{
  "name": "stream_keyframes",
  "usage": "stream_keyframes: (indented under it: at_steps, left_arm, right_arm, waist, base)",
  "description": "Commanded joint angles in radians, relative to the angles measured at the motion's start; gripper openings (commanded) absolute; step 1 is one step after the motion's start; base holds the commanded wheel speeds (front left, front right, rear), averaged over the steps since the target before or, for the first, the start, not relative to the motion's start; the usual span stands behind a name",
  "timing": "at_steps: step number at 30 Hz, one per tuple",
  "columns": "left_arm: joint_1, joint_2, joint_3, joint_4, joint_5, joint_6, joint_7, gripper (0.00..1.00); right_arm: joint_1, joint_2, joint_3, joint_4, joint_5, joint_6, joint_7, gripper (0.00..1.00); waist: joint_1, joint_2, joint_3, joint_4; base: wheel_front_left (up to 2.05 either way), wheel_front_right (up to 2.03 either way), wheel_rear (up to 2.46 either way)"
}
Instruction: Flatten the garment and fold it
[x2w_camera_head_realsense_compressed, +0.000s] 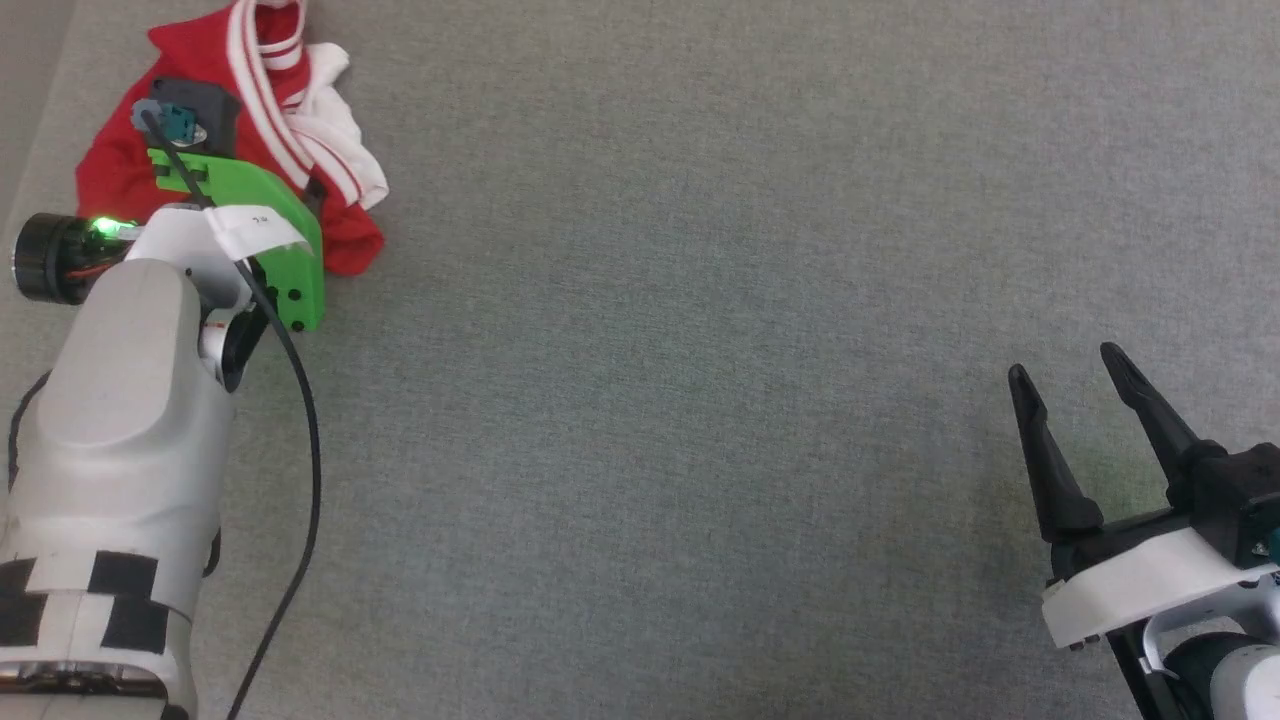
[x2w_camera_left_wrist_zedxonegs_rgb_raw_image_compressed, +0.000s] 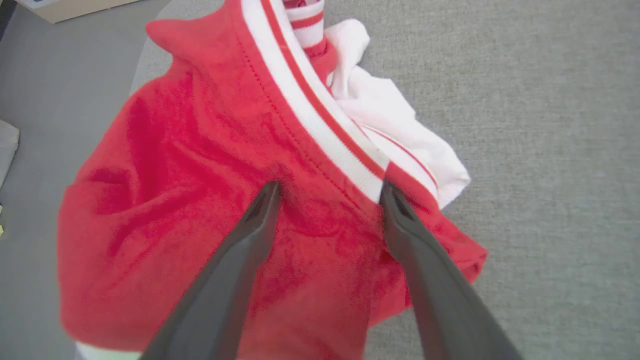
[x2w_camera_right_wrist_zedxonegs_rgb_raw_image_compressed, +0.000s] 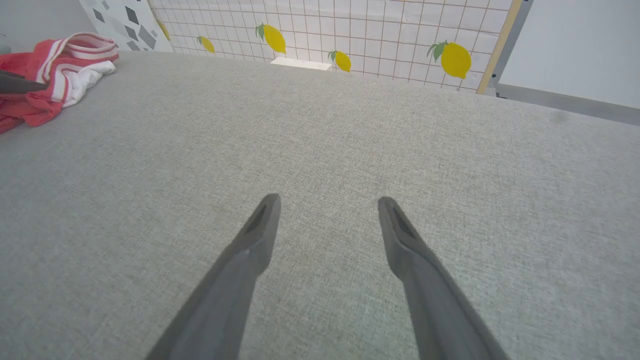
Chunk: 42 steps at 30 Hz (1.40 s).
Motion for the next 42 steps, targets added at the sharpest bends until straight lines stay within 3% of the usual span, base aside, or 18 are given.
stream_keyframes:
  at_steps: [1, 5, 7, 15, 22, 29, 37, 42]
  left_arm:
    - [-0.027, 0.004, -0.003, 0.029, 0.007, 0.009, 0.005, 1.0]
    - [-0.059, 0.003, -0.012, 0.099, 0.008, 0.015, 0.016, 1.0]
    - [-0.073, 0.0, -0.019, 0.122, 0.001, 0.007, 0.016, 0.0]
    - [-0.1, 0.01, -0.046, 0.163, -0.017, -0.011, -0.054, 0.0]
    - [-0.11, 0.027, -0.076, 0.12, -0.04, -0.017, -0.191, 0.0]
    - [-0.11, 0.069, -0.251, -0.074, -0.16, -0.018, -0.247, 0.0]
    - [-0.101, 0.145, -0.421, -0.346, -0.38, -0.019, -0.156, 0.0]
    - [-0.074, 0.152, -0.467, -0.476, -0.441, -0.019, -0.105, 0.0]
  right_arm:
    - [-0.006, 0.0, 0.002, -0.01, -0.01, -0.001, -0.006, 1.0]
    - [-0.006, 0.0, 0.006, -0.015, -0.014, -0.001, -0.007, 1.0]
    - [-0.006, 0.001, 0.003, -0.015, -0.016, -0.001, -0.007, 1.0]
    - [-0.003, 0.007, 0.002, 0.021, -0.016, -0.001, -0.012, 1.0]
    - [0.002, 0.02, 0.009, 0.083, 0.001, -0.001, -0.017, 1.0]
    - [0.019, 0.036, 0.022, 0.132, 0.018, -0.001, -0.018, 1.0]
    - [0.01, 0.049, 0.009, 0.162, 0.022, -0.001, -0.022, 1.0]
    - [-0.018, 0.053, -0.009, 0.162, 0.016, -0.001, -0.026, 1.0]
  waist:
    - [-0.0002, 0.0, 0.023, -0.015]
    - [-0.0002, 0.0, 0.038, -0.016]
    - [-0.0002, 0.0, 0.042, -0.016]
    - [-0.0002, 0.0, -0.021, -0.01]
    - [-0.0002, 0.0, -0.166, -0.003]
    - [-0.0002, 0.0, -0.298, -0.004]
    - [-0.0002, 0.0, -0.377, -0.057]
    - [-0.0002, 0.0, -0.372, -0.122]
  base:
    - [0.0, 0.0, 0.0]
    - [0.0, 0.0, 0.0]
    - [0.0, 0.0, 0.0]
    - [0.0, 0.0, 0.0]
    - [0.0, 0.0, 0.0]
    - [0.0, 0.0, 0.0]
    - [0.0, 0.0, 0.0]
    - [0.0, 0.0, 0.0]
